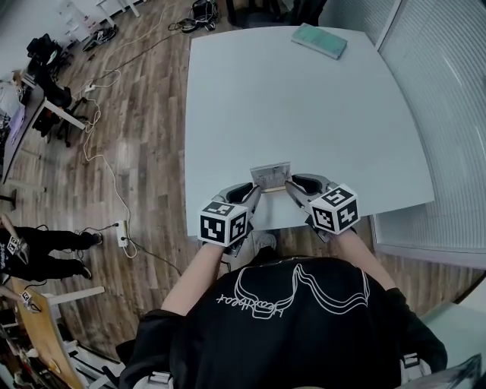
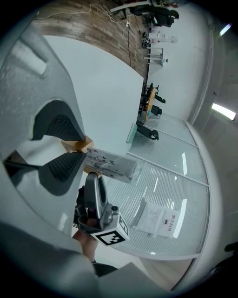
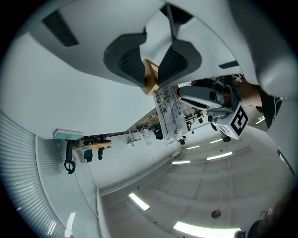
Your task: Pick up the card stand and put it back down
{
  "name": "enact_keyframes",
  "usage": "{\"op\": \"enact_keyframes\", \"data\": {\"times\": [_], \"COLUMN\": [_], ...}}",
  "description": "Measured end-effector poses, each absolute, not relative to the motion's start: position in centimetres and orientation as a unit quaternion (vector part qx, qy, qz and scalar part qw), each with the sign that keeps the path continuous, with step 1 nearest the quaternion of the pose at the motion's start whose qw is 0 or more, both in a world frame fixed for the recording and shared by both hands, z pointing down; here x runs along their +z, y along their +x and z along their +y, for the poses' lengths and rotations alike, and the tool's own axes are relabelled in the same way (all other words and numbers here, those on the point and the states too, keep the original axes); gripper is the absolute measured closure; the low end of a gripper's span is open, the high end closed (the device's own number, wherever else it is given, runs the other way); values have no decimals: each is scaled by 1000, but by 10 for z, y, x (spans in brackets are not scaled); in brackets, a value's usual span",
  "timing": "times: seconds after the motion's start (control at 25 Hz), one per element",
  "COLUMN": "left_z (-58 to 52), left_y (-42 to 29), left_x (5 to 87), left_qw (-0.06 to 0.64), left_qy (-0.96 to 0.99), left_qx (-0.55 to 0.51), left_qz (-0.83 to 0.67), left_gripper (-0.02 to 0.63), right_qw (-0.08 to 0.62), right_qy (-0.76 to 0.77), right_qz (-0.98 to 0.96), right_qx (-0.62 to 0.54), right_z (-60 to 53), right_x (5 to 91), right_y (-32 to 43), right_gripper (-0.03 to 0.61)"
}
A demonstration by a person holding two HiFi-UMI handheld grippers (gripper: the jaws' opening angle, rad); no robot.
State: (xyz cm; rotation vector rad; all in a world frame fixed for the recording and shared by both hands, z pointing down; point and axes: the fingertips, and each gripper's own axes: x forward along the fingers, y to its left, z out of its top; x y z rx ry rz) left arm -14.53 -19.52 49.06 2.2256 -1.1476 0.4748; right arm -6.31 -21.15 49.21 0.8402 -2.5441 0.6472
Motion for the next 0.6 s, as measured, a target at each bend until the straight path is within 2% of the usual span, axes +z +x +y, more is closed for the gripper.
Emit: {"op": "enact_keyframes", "data": {"times": [0.6], "left_z": [-111], "left_y": [-106], "left_x": [466], "left_qw": [278], "left_qy": [826], "left_qx": [177], "left_qz": [-457], "left_gripper": [529], "right_qw": [178], "right_qy": [263], "right_qz": [-919], "right_qx": [232], "right_z": [-133], "right_x": [473], "right_y": [-25], "right_gripper": [485]}}
